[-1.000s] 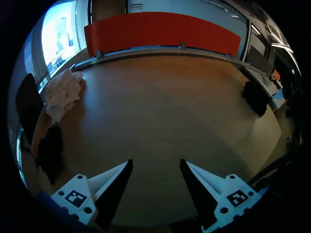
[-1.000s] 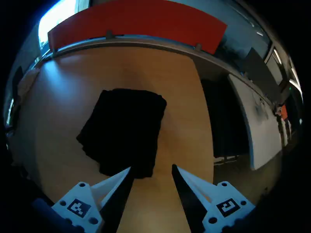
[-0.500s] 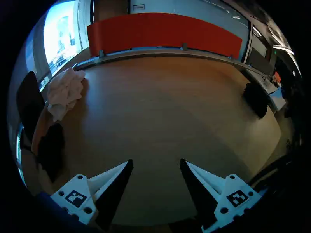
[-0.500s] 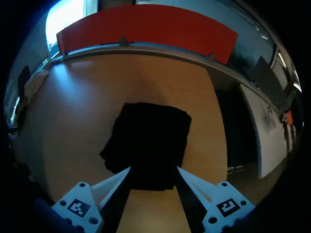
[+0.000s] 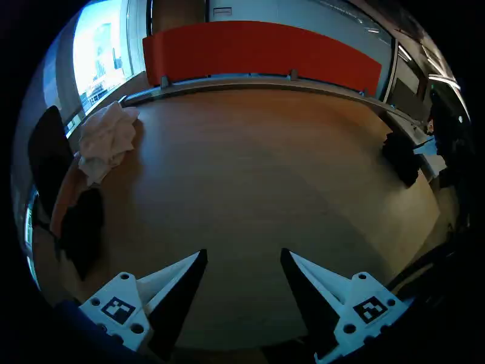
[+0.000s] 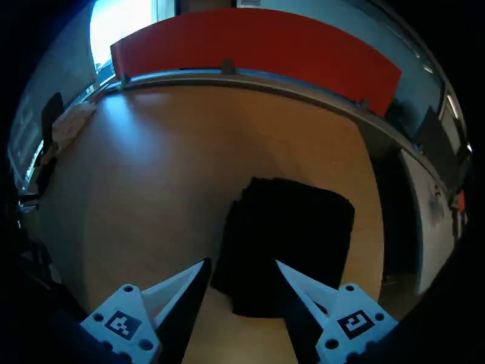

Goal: Fold towel

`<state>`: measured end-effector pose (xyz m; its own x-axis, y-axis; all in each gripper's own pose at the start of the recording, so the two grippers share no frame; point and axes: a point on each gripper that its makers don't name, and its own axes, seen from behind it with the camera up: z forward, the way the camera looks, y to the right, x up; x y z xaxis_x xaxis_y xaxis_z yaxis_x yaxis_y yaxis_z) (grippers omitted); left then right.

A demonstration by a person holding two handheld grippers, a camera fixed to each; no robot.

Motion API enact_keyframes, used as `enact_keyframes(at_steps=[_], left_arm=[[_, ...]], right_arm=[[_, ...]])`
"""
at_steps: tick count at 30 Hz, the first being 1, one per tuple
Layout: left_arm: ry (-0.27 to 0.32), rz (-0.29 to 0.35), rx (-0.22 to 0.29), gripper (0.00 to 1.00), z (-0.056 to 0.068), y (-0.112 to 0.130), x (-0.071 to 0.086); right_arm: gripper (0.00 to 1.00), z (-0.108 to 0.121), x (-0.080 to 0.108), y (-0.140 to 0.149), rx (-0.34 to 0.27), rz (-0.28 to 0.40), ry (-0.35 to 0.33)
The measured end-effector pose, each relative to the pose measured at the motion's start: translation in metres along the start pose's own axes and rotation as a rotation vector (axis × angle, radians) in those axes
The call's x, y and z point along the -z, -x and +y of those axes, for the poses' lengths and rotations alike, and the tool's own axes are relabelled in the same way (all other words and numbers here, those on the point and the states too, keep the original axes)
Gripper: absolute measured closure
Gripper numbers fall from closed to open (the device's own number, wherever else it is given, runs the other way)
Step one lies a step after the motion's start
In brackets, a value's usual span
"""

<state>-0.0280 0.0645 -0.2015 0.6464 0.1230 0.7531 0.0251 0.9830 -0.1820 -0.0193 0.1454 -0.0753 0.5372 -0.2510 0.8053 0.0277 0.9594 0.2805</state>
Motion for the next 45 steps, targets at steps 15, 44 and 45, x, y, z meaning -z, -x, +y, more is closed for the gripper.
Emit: enact_keyframes(at_steps=[15, 44, 45], left_arm=[[-0.004, -0.004, 0.003, 0.1, -0.002, 0.002, 0.0], [-0.003, -0.008, 0.004, 0.1, -0.001, 0.003, -0.003], [-0.003, -0.008, 0.005, 0.1, -0.001, 0.003, -0.003]], right_arm=[[0.7, -0.006, -0.012, 0.01, 0.042, -0.031, 0.009], [0.97, -0.012, -0.002, 0.031, 0.046, -0.077, -0.049], [0.97, -0.012, -0.002, 0.03, 0.043, -0.074, -0.049]])
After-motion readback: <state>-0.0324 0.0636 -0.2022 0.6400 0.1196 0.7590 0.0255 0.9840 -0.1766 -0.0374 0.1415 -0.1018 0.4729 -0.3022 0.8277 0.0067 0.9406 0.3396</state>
